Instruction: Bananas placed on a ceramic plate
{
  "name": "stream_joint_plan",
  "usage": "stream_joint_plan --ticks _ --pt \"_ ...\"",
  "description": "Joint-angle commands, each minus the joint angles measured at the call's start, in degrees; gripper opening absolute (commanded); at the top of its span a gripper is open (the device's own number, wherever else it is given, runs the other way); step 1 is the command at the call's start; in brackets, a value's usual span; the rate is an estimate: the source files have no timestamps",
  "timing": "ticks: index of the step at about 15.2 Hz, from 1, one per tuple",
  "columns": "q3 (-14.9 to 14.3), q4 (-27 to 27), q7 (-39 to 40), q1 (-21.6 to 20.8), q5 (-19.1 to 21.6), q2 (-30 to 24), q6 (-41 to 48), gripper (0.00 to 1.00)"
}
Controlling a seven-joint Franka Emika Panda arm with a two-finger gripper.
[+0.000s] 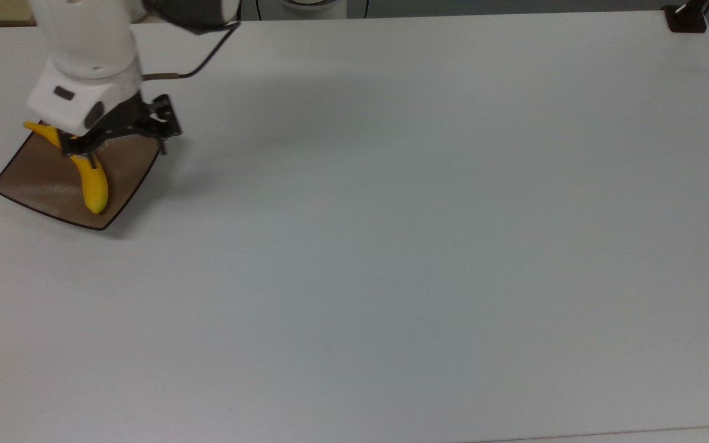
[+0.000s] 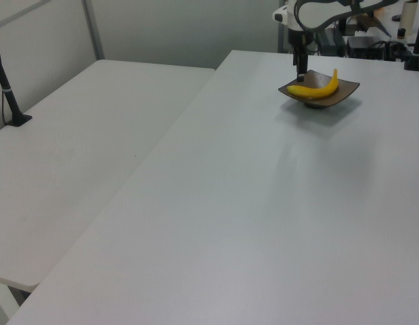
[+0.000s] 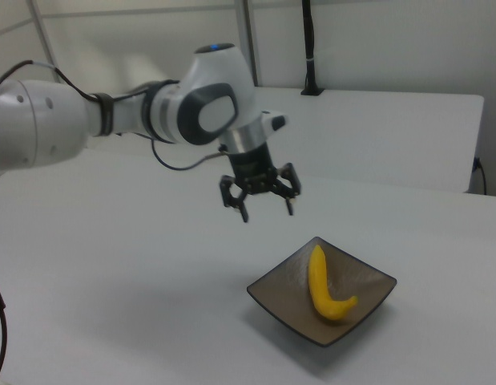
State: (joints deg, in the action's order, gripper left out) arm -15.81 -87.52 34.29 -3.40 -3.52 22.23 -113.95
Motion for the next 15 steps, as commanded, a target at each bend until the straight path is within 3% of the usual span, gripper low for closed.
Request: stream_joint_plan --ticks 1,5,8,11,15 --pt "5.60 -1.51 -12.73 -0.47 0.62 -4.83 6.45 1.00" --pt "7.98 -1.86 -20.21 -2.31 0.97 -8.86 11.71 1.00" --pt "10.52 -1.33 -25.21 -2.67 5.79 -12.99 14.28 1.00" --pt "13.60 -1.77 -33.29 -2.58 7.91 -16.69 15.15 1.00" --pt "20.45 -1.86 -37.01 -0.39 7.92 -17.84 17.09 1.00"
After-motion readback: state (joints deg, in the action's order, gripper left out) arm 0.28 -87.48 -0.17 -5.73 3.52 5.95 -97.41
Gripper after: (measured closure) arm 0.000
